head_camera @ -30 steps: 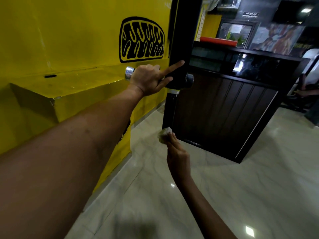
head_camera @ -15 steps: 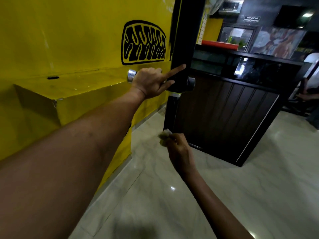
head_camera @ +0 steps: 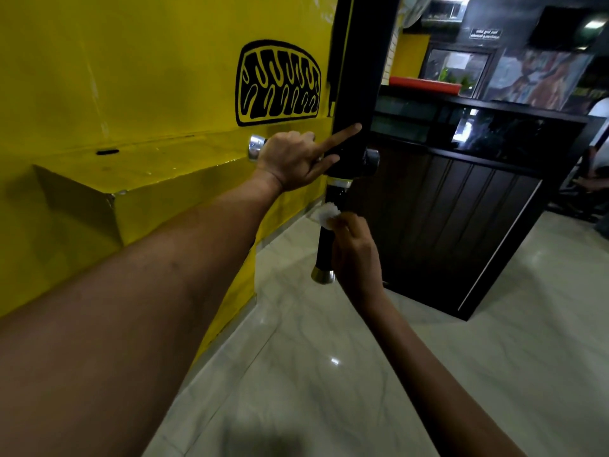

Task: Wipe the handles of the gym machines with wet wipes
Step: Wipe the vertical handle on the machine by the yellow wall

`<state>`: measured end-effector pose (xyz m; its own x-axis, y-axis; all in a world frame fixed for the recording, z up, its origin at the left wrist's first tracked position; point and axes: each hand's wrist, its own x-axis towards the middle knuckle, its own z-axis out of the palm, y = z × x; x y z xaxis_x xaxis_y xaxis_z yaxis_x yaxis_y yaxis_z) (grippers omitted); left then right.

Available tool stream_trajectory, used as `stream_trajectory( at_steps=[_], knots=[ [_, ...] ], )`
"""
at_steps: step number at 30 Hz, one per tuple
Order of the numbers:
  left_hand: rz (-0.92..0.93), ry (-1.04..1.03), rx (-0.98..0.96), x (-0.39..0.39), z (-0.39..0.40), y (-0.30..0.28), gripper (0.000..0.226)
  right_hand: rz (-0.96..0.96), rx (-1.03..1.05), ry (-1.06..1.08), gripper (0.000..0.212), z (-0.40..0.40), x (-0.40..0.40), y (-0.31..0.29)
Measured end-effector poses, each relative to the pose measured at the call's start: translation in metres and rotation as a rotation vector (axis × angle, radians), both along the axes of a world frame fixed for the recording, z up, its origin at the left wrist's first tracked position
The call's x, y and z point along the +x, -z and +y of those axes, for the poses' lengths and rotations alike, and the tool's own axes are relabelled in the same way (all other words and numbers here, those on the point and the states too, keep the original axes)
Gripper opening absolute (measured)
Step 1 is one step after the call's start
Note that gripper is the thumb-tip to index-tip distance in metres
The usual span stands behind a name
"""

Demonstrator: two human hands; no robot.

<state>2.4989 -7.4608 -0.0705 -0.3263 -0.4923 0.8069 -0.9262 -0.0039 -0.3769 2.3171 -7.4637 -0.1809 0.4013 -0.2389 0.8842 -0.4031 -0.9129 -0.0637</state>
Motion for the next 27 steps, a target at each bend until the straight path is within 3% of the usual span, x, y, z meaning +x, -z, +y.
stream_trajectory(
  at_steps=[2,7,12,17,21,23,27],
  knots=[
    [0.004,0.002,-0.001,-0.001,-0.001,0.001,0.050,0.033,0.025,-0.023,0.019,0.003,-0.007,0.004],
    [0.007,0.011,-0.007,-0.002,-0.002,0.001,0.050,-0.170,0.028,0.037,0.013,-0.010,-0.004,-0.046],
    [0.002,0.000,-0.004,-0.003,-0.003,0.000,0.050,-0.146,0.012,-0.003,0.004,-0.016,0.006,-0.043],
    [0.003,-0.002,0.002,-0.001,-0.001,-0.001,0.050,-0.139,0.137,-0.072,0.008,-0.011,-0.007,-0.026],
    [-0.003,0.002,-0.006,-0.001,-0.001,0.000,0.050,-0.356,0.234,-0.035,0.012,-0.014,-0.005,-0.046],
    [-0.004,0.010,-0.004,-0.003,-0.002,0.000,0.051,-0.333,0.240,-0.026,0.020,-0.014,0.005,-0.050],
    [-0.008,0.005,-0.008,-0.003,-0.002,-0.001,0.051,-0.303,0.220,-0.048,0.016,-0.016,0.008,-0.035]
  ],
)
